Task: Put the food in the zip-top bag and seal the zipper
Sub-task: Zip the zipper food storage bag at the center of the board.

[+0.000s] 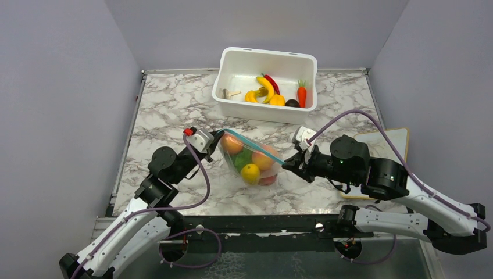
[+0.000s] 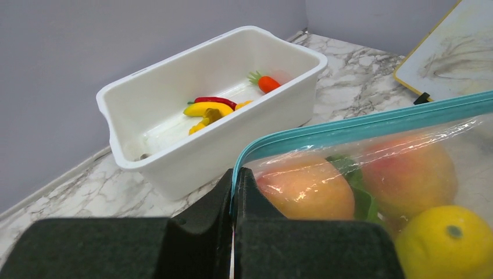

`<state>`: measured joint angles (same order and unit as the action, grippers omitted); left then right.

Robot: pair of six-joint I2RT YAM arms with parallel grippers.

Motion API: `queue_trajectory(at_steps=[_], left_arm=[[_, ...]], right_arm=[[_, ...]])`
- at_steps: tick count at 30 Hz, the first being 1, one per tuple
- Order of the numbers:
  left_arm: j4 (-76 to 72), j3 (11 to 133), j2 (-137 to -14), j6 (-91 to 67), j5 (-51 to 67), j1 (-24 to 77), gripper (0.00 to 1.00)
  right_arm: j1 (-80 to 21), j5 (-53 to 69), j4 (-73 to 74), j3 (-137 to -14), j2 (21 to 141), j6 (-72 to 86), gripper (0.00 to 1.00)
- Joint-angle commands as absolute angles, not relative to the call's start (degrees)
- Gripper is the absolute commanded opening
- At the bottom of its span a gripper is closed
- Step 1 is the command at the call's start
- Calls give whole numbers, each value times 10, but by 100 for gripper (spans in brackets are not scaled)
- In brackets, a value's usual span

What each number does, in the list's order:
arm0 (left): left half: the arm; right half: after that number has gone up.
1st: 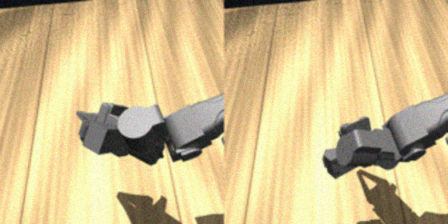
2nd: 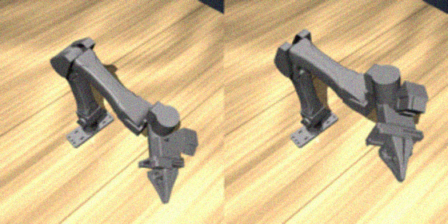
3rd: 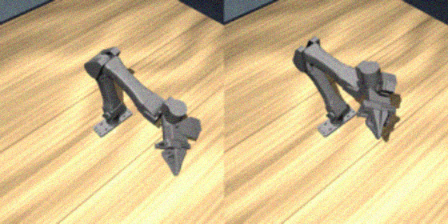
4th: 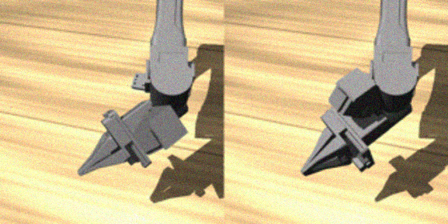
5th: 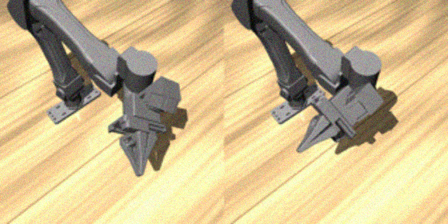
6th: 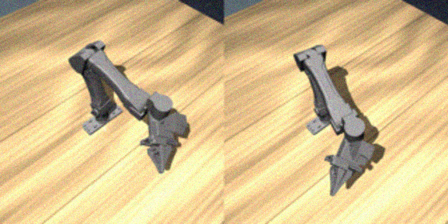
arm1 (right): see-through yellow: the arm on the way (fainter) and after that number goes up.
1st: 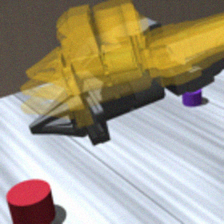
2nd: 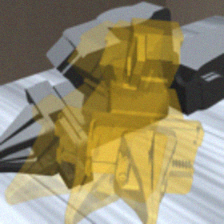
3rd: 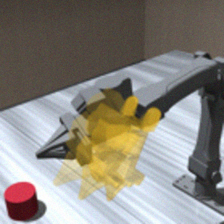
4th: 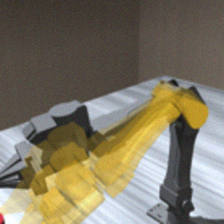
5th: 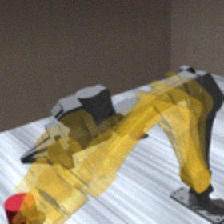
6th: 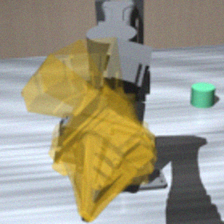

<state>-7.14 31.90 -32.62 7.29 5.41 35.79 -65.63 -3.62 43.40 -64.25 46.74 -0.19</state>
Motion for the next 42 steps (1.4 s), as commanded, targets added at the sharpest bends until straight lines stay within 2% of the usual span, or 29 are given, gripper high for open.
queue_trajectory(at_steps=[1,14,19,23,27,35,40,42], left_arm=[[-86,326,-330,120,-133,336,0],[-28,363,-288,213,-276,336,0],[-5,366,-273,267,-329,336,0],[4,351,-263,272,-329,336,0],[32,345,-261,248,-340,336,0],[127,368,-198,228,-319,336,0],[176,341,-131,208,-285,336,0],[174,322,-122,203,-277,336,0]], right_arm=[[-658,-36,481,-643,447,25,1],[-658,193,165,-525,501,141,1],[-658,235,34,-452,528,215,1],[-658,202,-1,-423,563,260,1],[-658,237,-56,-403,597,275,1],[-659,405,-158,-399,662,330,1],[-659,395,-161,-392,672,321,1],[-658,348,-141,-394,670,323,1]])
